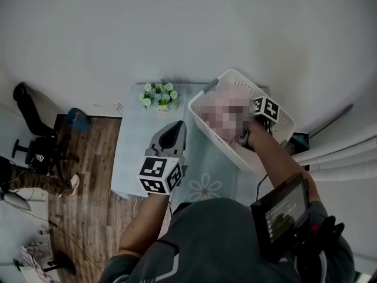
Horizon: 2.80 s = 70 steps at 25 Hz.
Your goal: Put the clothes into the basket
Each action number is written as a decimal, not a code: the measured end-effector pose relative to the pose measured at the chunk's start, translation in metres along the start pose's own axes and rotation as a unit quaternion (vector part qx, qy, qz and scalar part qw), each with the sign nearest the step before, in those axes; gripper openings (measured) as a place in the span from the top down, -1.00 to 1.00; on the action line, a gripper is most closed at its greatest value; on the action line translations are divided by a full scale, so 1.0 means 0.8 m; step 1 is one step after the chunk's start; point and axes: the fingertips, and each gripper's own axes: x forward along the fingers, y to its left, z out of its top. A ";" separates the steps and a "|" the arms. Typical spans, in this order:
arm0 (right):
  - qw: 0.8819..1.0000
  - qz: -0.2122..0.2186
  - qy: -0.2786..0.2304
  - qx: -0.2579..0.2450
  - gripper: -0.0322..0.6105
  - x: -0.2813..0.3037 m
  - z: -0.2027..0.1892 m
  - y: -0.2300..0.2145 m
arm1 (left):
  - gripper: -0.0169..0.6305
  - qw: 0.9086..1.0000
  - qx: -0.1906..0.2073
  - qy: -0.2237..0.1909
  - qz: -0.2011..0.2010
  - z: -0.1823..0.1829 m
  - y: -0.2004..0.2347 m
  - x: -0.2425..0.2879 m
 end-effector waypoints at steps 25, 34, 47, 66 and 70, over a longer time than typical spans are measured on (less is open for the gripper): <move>0.891 0.190 -0.214 -0.353 0.39 -0.343 -0.070 0.117 | 0.92 0.996 0.065 -0.057 0.033 0.039 -0.183 -0.133; 0.862 0.207 -0.233 -0.400 0.67 -0.382 -0.115 0.136 | 0.92 0.996 0.027 -0.080 0.017 0.052 -0.180 -0.164; 0.839 0.141 -0.286 -0.442 0.78 -0.386 -0.178 0.213 | 0.92 0.993 0.037 -0.108 -0.027 0.063 -0.117 -0.224; 0.844 0.108 -0.333 -0.407 0.86 -0.410 -0.214 0.250 | 0.92 0.987 0.036 -0.151 -0.052 0.082 -0.072 -0.268; 0.841 0.112 -0.333 -0.412 0.86 -0.410 -0.216 0.251 | 0.92 0.987 0.037 -0.147 -0.057 0.082 -0.075 -0.265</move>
